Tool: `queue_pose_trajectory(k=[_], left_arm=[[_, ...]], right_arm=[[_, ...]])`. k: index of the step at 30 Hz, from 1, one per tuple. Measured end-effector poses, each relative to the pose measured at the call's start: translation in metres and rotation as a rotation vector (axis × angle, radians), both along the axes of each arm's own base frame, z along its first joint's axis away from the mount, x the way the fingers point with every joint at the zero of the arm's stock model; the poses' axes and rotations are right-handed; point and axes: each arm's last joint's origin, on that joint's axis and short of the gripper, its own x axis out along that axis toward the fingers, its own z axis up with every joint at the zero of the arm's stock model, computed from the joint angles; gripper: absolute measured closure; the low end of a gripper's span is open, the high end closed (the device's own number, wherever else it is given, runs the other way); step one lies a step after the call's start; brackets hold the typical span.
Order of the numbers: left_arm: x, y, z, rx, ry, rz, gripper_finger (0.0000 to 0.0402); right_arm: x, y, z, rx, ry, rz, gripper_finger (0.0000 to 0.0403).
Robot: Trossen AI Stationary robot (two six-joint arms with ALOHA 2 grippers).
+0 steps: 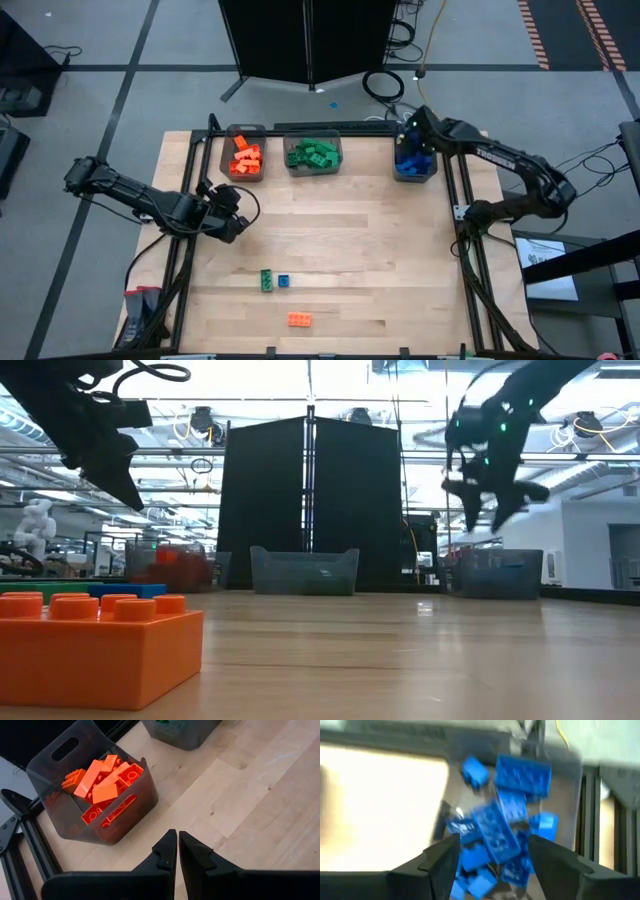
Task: Sort blocks
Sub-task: Put the orange game piece into the left black bin
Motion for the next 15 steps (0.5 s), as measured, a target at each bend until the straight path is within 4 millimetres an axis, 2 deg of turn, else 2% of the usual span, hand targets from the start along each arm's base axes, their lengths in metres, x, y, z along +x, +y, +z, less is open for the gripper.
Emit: queue_pose_trajectory(k=[11, 15], left_arm=[[0.0, 0.0, 0.0, 0.0, -0.001, 0.0, 0.0378], [0.0, 0.0, 0.0, 0.0, -0.001, 0.001, 0.0378]], right_arm=[[0.007, -0.006, 0.101, -0.273, -0.17, 0.092, 0.0186], [0.008, -0.005, 0.127, -0.341, -0.213, 0.109, 0.0186]])
